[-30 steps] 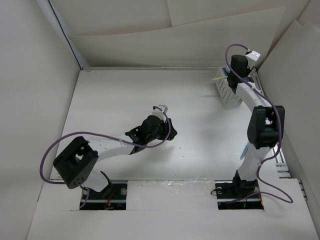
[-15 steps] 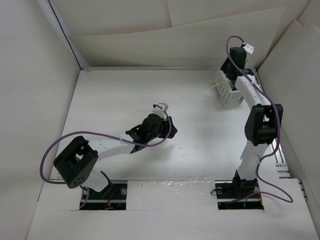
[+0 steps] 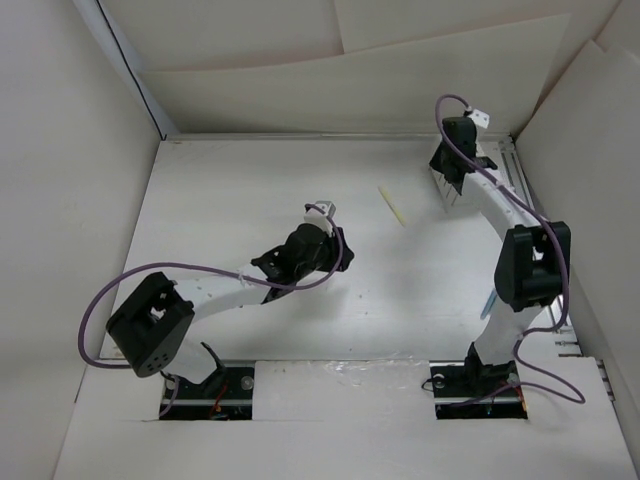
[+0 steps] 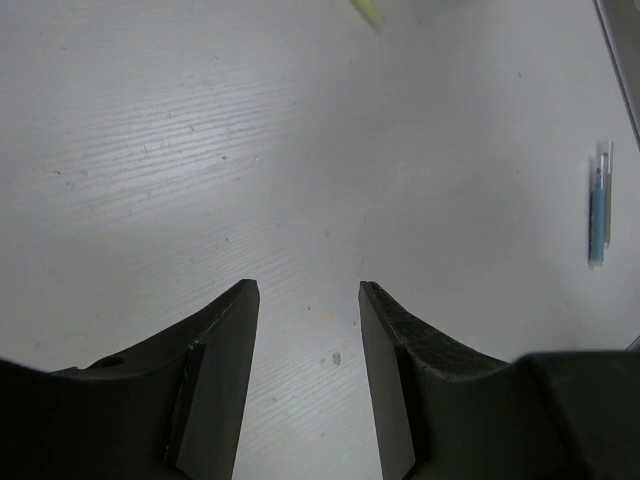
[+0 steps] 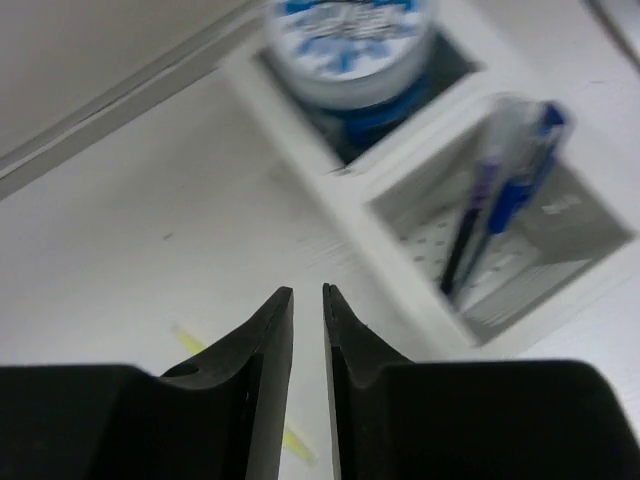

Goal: Sort the stationery into containers
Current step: Pick up the pen from the center of the board.

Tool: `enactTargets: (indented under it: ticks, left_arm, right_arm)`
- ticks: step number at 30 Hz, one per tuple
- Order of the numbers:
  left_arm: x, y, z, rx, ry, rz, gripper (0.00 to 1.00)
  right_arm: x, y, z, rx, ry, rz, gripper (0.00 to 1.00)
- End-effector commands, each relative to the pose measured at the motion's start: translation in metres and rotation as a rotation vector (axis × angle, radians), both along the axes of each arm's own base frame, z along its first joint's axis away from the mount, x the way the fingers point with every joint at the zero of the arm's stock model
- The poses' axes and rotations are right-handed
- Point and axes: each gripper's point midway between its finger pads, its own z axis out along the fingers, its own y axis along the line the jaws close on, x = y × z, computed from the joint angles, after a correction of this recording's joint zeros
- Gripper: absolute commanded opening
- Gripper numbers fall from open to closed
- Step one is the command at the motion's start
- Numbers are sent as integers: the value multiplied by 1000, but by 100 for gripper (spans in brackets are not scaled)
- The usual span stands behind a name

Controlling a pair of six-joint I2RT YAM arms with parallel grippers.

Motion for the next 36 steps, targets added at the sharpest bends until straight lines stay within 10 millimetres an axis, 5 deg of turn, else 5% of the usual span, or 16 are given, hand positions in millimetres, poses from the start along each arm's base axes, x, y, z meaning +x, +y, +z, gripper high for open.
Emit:
enactTargets:
  ticks: [1, 2, 4, 5, 10, 13, 18, 24, 36]
  left_arm:
    - [16, 9, 35, -38, -72, 58, 42]
    - [18, 14, 35, -38, -73, 68, 42]
    - [20, 25, 34, -38, -67, 101, 42]
    - [21, 38, 34, -33, -67, 148, 42]
    - [25, 86, 45, -71, -78, 280, 44]
    - [20, 104, 60, -108, -108, 325, 46]
    - [12, 114, 67, -133, -121, 337, 49]
    - [7, 112, 57, -125, -99, 314, 49]
    - [0, 123, 78, -170, -153, 334, 49]
  right_arm:
    - [-4, 64, 16, 1, 2, 237, 22]
    - [-2, 64, 4, -18, 49, 248, 20]
    - [5, 97, -9, 23, 106, 375, 16]
    - [2, 111, -44, 28, 202, 452, 17]
    - [-3, 175, -84, 54, 284, 626, 51]
    - [-8, 205, -110, 45, 337, 686, 61]
    - [-25, 250, -122, 23, 359, 798, 65]
    - [-38, 276, -141, -28, 374, 823, 67]
    - [-45, 279, -158, -162, 408, 759, 11]
